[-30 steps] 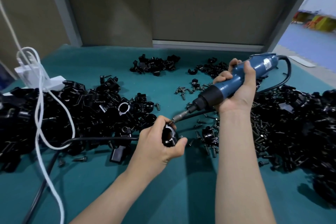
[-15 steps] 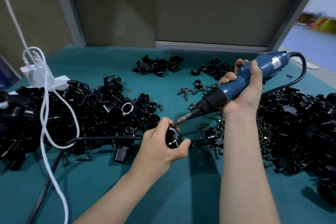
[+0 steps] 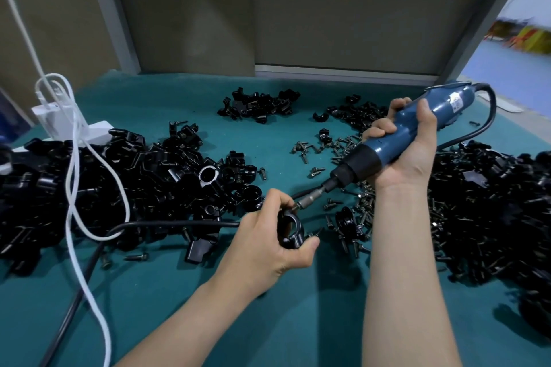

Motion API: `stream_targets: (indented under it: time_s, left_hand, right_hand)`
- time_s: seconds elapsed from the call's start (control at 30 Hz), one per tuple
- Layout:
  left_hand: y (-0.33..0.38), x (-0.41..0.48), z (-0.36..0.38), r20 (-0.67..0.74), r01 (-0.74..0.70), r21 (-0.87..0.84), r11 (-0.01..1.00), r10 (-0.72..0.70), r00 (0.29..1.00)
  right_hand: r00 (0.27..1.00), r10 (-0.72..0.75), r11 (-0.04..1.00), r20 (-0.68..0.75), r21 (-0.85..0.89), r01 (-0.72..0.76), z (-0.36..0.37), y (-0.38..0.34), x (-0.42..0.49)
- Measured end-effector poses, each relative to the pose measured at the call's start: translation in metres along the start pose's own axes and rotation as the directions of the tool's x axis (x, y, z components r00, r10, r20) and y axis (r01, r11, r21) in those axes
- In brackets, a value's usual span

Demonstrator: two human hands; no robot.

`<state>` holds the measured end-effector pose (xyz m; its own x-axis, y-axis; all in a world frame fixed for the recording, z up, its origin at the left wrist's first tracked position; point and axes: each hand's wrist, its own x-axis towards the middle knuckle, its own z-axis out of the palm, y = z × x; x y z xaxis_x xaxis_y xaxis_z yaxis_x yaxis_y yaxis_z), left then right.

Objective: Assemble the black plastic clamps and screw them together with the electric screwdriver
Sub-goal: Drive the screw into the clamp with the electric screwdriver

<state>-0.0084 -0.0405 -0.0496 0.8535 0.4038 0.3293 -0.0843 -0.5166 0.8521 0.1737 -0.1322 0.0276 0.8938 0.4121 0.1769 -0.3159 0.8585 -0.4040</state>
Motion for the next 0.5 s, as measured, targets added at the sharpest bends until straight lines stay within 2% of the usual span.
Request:
stream_targets:
  time_s: [0.5]
  left_hand:
    - [-0.0019,-0.0001,0.0012,-0.029,0.024,0.008,1.000,-0.024,0.999]
  right_hand:
    - [1.000,0.001,1.000,0.003,-0.012,-0.001,0.0013,0.0041,-0.0005]
